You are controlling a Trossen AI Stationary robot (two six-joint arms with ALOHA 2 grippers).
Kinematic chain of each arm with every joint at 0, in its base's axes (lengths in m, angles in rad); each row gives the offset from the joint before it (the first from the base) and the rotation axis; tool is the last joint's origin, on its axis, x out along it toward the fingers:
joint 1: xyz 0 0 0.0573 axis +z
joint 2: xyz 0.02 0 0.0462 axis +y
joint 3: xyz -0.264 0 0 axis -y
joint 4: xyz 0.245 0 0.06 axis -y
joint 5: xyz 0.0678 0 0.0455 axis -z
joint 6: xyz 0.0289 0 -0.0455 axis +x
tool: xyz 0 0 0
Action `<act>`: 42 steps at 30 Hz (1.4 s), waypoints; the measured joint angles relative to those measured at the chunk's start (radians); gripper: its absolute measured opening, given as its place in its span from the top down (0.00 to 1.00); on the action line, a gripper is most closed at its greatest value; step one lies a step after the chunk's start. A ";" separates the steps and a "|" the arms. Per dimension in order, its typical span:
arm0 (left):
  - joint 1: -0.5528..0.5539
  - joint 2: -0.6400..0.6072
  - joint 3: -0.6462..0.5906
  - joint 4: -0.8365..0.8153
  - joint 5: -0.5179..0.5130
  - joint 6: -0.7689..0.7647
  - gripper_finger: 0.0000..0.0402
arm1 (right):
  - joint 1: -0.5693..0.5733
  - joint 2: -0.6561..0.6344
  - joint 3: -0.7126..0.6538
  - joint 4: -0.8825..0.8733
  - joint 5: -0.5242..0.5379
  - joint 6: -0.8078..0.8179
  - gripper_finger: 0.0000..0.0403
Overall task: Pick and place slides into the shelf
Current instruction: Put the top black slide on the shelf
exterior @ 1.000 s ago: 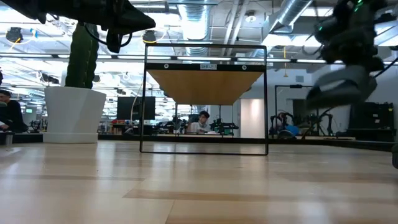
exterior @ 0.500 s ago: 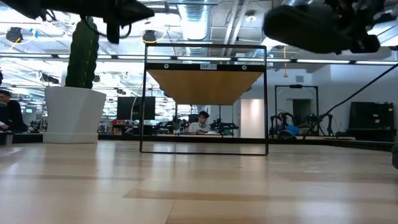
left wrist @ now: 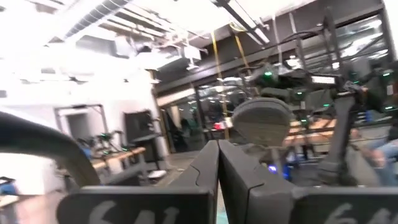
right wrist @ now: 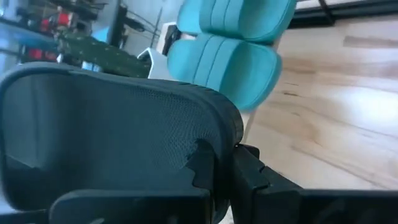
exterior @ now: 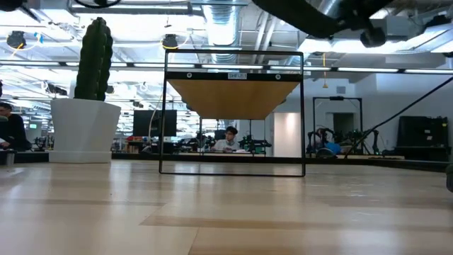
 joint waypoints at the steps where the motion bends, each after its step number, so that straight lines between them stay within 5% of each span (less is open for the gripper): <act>1: 0.000 -0.020 0.000 -0.010 -0.013 0.017 1.00 | 0.040 0.012 0.000 0.016 0.041 0.038 0.97; 6: 0.000 -0.095 0.000 -0.014 -0.056 0.066 1.00 | 0.231 0.110 0.000 0.060 0.187 0.192 0.97; 14: 0.000 -0.172 0.000 -0.065 -0.056 0.084 1.00 | 0.375 0.271 0.000 0.158 0.198 0.349 0.97; 42: 0.000 -0.219 0.000 -0.122 -0.066 0.078 1.00 | 0.339 0.467 -0.001 0.144 0.083 0.318 0.98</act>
